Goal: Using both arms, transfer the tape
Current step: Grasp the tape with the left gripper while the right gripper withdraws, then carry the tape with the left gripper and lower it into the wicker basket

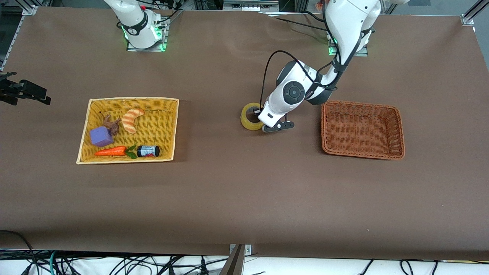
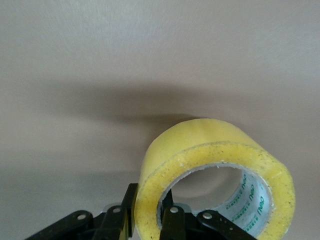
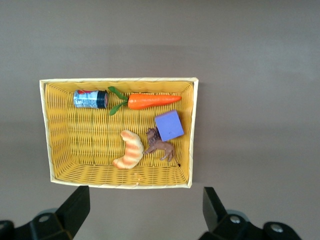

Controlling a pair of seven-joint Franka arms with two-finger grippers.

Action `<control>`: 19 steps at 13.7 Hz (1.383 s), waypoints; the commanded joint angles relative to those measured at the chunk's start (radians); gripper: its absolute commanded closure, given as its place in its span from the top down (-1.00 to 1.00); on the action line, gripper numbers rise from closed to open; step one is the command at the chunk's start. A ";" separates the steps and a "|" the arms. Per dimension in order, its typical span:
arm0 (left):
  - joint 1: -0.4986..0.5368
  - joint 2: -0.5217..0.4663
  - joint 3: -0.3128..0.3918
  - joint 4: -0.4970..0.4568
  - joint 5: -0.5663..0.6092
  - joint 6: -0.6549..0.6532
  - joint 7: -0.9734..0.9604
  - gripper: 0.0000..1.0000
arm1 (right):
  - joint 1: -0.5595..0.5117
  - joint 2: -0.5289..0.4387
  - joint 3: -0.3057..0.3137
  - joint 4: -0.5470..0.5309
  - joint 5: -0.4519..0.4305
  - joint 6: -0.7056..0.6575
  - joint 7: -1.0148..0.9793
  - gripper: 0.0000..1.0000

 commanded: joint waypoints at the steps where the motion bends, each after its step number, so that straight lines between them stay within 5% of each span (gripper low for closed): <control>1: 0.057 -0.151 0.002 -0.019 0.121 -0.131 0.020 -1.00 | 0.002 0.013 0.001 0.022 0.002 -0.006 -0.007 1.00; 8: 0.382 -0.363 -0.001 -0.028 0.174 -0.492 0.513 -1.00 | 0.004 0.013 0.002 0.033 0.002 -0.011 -0.009 1.00; 12: 0.455 -0.301 -0.002 -0.052 0.329 -0.494 0.639 -1.00 | 0.004 0.013 0.002 0.033 0.002 -0.011 -0.009 1.00; 19: 0.531 -0.152 -0.004 -0.063 0.418 -0.407 0.731 -1.00 | 0.004 0.015 0.002 0.033 0.002 -0.011 -0.009 1.00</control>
